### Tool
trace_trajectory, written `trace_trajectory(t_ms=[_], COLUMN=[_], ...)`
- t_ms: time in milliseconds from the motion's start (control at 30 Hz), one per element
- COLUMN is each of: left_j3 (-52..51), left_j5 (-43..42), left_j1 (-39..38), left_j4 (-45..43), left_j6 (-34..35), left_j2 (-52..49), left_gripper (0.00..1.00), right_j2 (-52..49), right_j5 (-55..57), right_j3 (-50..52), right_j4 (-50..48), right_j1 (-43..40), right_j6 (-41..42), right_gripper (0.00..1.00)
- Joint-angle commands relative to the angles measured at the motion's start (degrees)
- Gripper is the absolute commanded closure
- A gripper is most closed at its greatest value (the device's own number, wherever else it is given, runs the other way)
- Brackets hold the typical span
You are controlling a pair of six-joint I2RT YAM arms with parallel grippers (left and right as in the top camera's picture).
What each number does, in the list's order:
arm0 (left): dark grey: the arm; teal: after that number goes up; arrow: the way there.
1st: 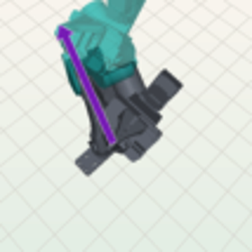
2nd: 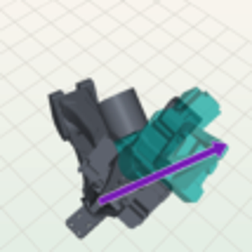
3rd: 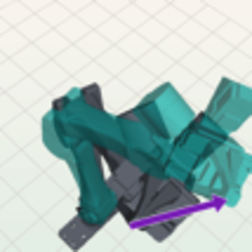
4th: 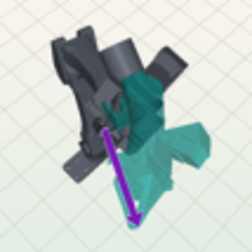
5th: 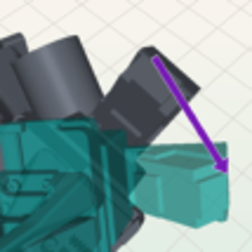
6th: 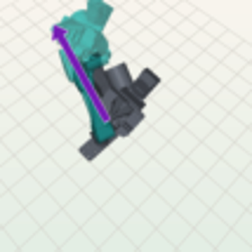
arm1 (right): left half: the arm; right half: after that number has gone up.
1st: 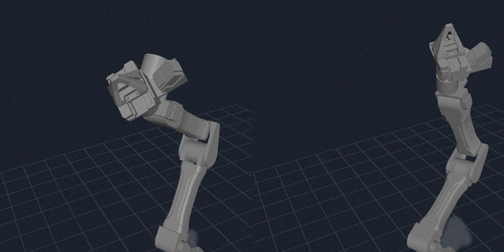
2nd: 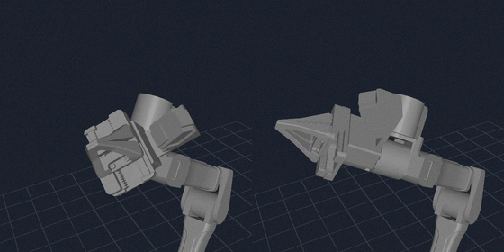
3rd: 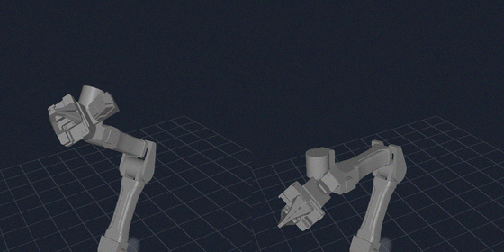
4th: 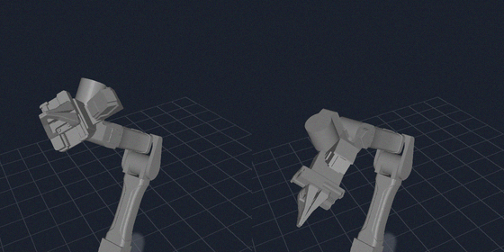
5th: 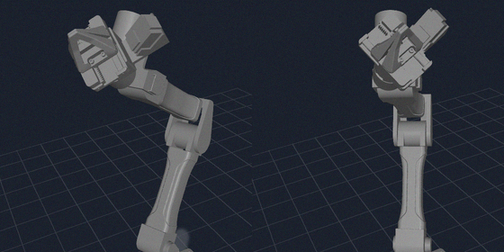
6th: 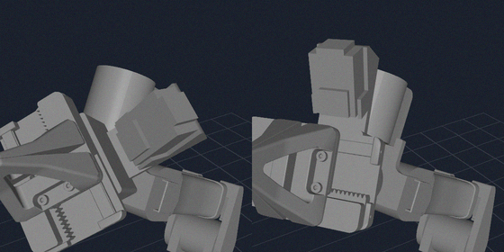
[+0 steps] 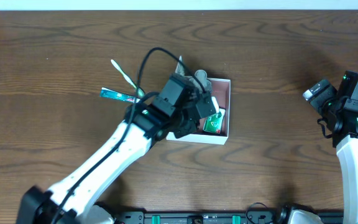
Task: Pack container
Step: 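Carry the razor over the box and release it inside, then move the left gripper back to the Colgate toothpaste tube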
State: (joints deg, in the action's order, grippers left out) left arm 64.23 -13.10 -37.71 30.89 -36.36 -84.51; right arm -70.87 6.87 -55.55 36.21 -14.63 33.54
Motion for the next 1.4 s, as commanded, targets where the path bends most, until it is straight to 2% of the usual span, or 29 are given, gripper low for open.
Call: trace_trajectory(t_ms=[0, 167, 333, 433, 500, 567, 633, 800, 867, 967, 1067, 1167, 1367], left_j3=[0.5, 0.5, 0.5, 0.5, 0.5, 0.5, 0.5, 0.5, 0.5, 0.5, 0.5, 0.5, -0.5], left_j5=[0.3, 0.3, 0.2, 0.2, 0.3, 0.3, 0.3, 1.1, 4.8, 17.4, 24.9, 30.2, 33.3], left_j1=[-0.2, -0.2, -0.2, -0.2, -0.1, -0.1, -0.1, 0.2, 1.0, 4.1, 8.5, 13.7, 23.9], left_j4=[-1.0, -2.7, -4.0, -3.6, -2.3, 0.4, 4.0, 13.5, 15.5, 16.7, 16.2, 16.0, 15.1], left_j6=[-3.0, -3.0, 0.0, 8.6, 16.7, 23.7, 28.2, 29.2, 31.1, 42.6, 50.4, 57.9, 81.6], left_j2=[-1.7, -1.4, 0.4, 3.8, 6.9, 10.6, 14.3, 23.5, 26.1, 29.2, 29.9, 28.8, 22.2], left_gripper=[0.5, 0.3, 0.24, 0.22, 0.09, 0.02, 0.02, 0.02, 0.02, 0.02, 0.02, 0.02, 0.02], right_j2=[0.1, 0.1, 0.1, 0.1, 0.1, 0.1, 0.1, 0.1, 0.1, 0.1, 0.1, 0.1, 0.1], right_j5=[0.0, 0.0, 0.0, 0.0, 0.0, 0.0, 0.0, 0.0, 0.0, 0.0, 0.0, 0.0, 0.0], right_j3=[-0.6, -0.6, -0.6, -0.6, -0.6, -0.6, -0.6, -0.6, -0.6, -0.6, -0.6, -0.6, -0.6], right_j4=[0.0, 0.0, 0.0, 0.0, 0.0, 0.0, 0.0, 0.0, 0.0, 0.1, 0.0, 0.1, 0.0], right_j1=[-0.3, -0.3, -0.3, -0.3, -0.3, -0.3, -0.3, -0.3, -0.3, -0.3, -0.3, -0.3, -0.3], right_j6=[0.7, 0.7, 0.7, 0.7, 0.7, 0.7, 0.7, 0.7, 0.7, 0.7, 0.7, 0.7, 0.7], right_gripper=[0.01, 0.01, 0.01, 0.01, 0.01, 0.01, 0.01, 0.01, 0.01, 0.01, 0.01, 0.01, 0.01])
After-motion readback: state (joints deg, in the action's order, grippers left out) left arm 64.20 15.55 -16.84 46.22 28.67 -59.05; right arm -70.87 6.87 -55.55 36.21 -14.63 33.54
